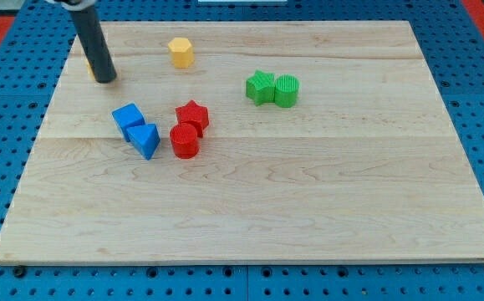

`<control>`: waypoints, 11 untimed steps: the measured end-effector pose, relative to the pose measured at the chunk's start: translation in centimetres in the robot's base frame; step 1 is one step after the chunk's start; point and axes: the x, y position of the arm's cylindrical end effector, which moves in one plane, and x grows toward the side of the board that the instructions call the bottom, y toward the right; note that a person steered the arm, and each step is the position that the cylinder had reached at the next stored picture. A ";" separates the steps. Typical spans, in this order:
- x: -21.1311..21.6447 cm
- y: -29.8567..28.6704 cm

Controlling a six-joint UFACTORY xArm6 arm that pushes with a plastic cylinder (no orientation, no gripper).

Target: Separate the blue blocks and red blocks away from each other

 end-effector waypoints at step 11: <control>7.8 14.9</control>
